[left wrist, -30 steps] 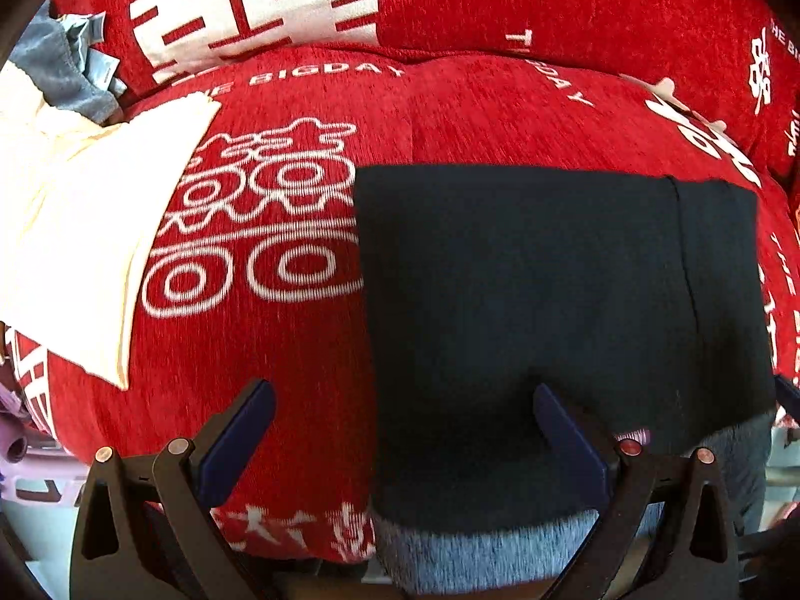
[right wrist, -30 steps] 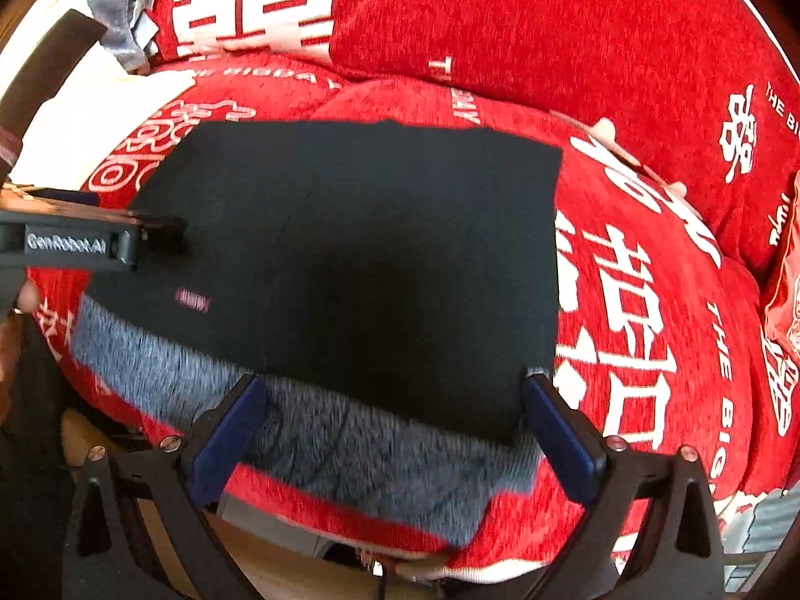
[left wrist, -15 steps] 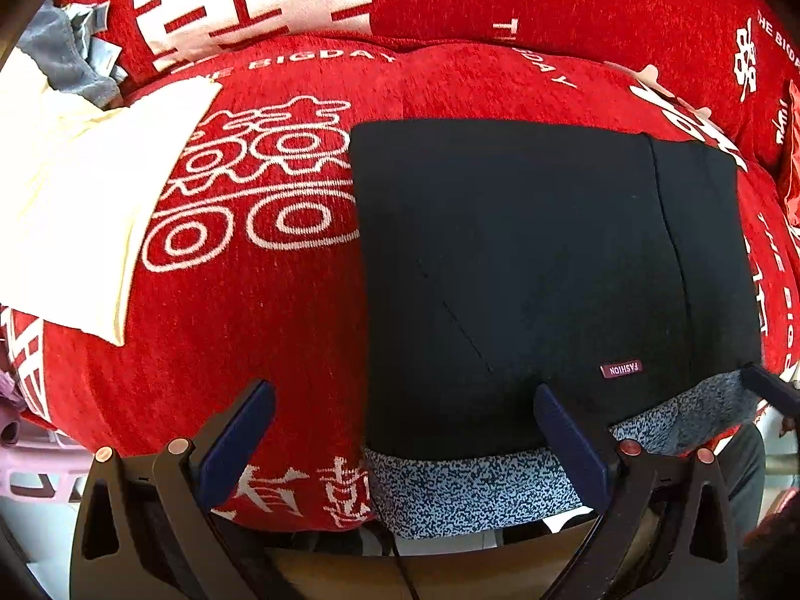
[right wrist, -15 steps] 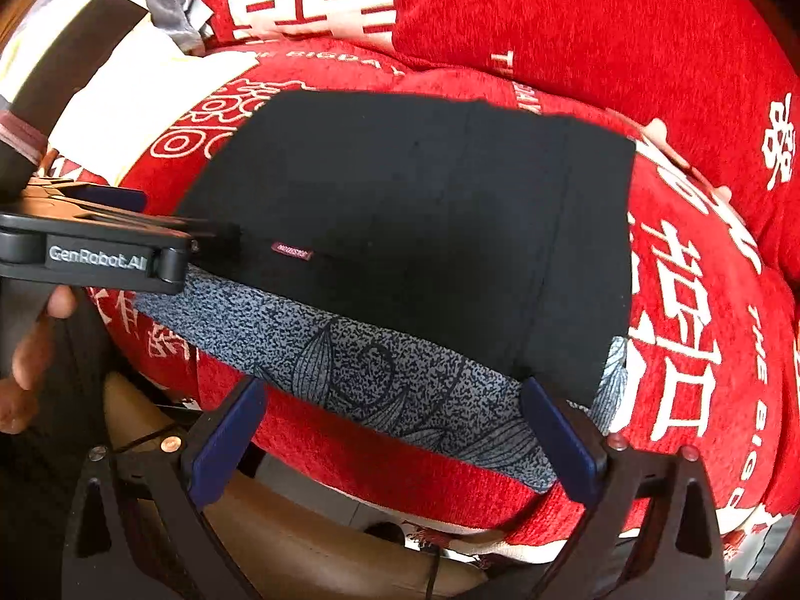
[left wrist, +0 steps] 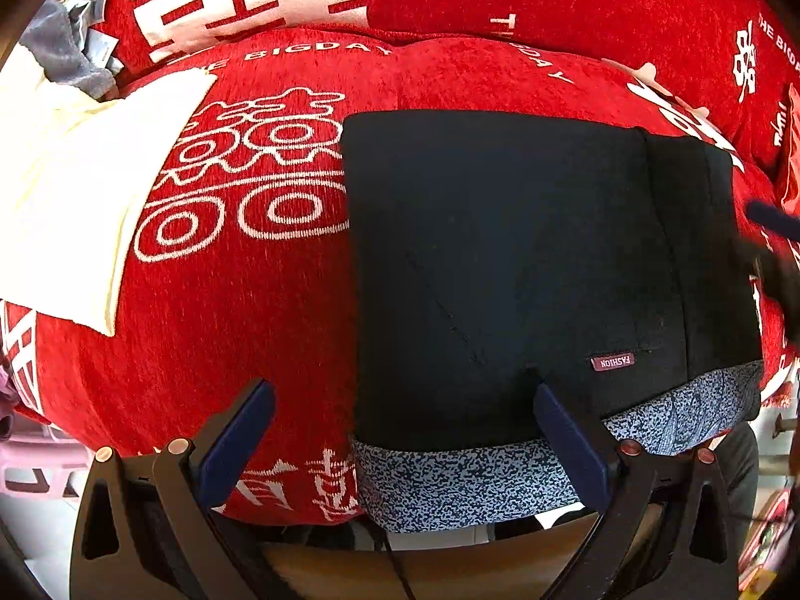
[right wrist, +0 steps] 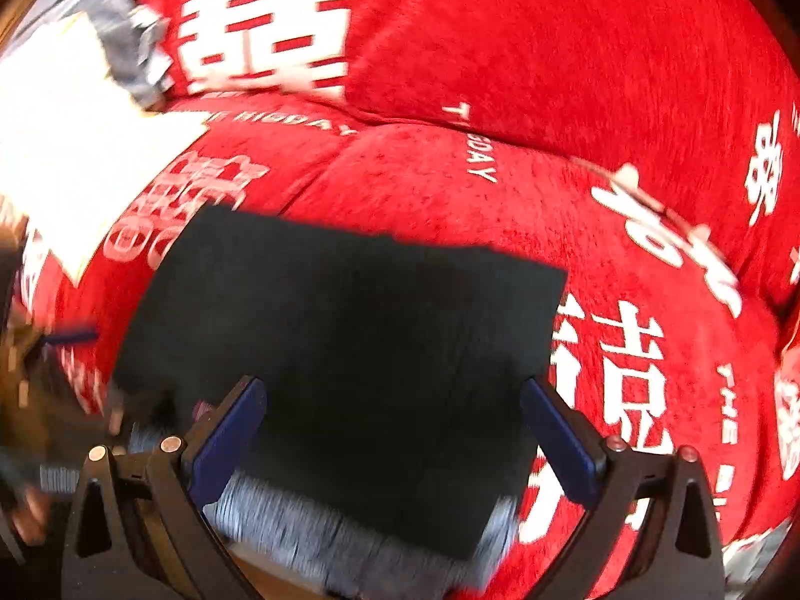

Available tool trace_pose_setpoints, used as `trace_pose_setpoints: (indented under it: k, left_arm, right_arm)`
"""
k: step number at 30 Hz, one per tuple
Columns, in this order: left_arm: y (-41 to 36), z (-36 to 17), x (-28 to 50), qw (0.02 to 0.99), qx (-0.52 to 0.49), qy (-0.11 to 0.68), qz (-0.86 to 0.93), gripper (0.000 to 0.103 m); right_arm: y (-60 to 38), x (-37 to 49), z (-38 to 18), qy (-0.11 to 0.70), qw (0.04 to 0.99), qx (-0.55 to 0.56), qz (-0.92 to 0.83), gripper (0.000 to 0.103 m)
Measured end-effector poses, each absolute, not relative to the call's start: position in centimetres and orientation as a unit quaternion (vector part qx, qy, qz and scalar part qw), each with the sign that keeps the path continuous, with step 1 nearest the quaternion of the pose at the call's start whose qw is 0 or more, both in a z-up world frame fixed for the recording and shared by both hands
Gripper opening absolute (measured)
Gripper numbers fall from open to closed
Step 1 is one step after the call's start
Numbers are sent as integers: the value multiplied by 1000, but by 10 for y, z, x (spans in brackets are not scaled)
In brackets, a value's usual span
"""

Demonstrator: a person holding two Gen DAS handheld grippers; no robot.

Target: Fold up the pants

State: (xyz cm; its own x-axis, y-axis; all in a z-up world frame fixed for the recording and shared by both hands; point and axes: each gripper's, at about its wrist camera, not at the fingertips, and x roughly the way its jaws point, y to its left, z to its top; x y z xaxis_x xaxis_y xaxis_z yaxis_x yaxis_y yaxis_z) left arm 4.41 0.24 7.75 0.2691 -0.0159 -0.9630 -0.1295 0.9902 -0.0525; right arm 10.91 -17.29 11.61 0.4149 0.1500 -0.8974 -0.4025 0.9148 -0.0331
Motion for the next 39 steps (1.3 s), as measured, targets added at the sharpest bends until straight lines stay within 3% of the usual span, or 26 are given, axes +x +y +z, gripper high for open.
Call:
trace_pose_setpoints:
  k: [9,22,39]
  left_arm:
    - [3,75,44,794,-60,604,34,103]
    - [-13,108,32,810,-61,583,28,103]
    - [-28,106,19,810,-31,583,61,103]
  right_arm:
    - [-170,152,80,551,815,-104,145,103]
    - [-218,59,138,523,844,-105,45,103]
    - [-211,21,121,535,833,-139,30,103]
